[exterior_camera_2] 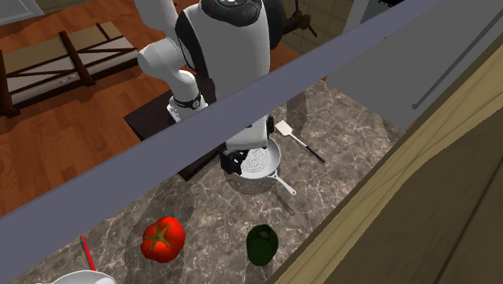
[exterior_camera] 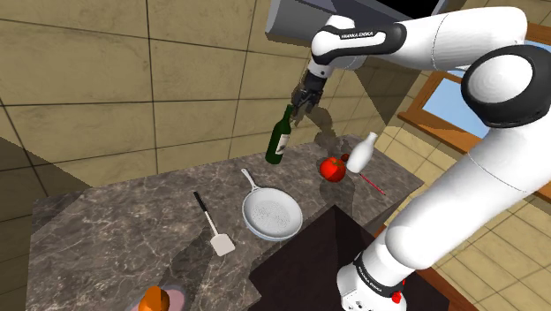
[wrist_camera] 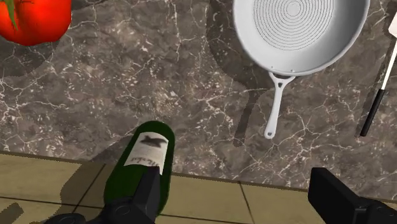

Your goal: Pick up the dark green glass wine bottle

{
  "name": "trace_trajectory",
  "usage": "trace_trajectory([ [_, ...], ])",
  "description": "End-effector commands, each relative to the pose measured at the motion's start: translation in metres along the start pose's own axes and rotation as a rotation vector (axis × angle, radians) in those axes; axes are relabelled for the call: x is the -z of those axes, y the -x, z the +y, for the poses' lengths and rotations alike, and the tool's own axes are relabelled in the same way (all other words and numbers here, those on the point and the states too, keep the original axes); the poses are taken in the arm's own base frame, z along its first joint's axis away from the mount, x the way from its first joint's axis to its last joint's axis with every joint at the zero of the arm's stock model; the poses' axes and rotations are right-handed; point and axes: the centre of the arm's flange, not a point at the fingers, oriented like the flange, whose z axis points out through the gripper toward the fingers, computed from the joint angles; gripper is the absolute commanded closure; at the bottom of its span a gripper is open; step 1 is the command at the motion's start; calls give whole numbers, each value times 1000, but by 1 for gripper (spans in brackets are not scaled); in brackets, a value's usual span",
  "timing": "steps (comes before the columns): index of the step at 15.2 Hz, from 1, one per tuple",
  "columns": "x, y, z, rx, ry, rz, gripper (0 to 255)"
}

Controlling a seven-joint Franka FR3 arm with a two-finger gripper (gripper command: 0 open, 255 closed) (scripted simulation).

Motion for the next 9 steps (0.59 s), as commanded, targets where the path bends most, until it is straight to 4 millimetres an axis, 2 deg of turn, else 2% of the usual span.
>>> trace_trajectory([
  [1, -7, -18, 18, -3, 5, 8, 0],
  [9, -32, -95, 78, -17, 22, 36, 0],
])
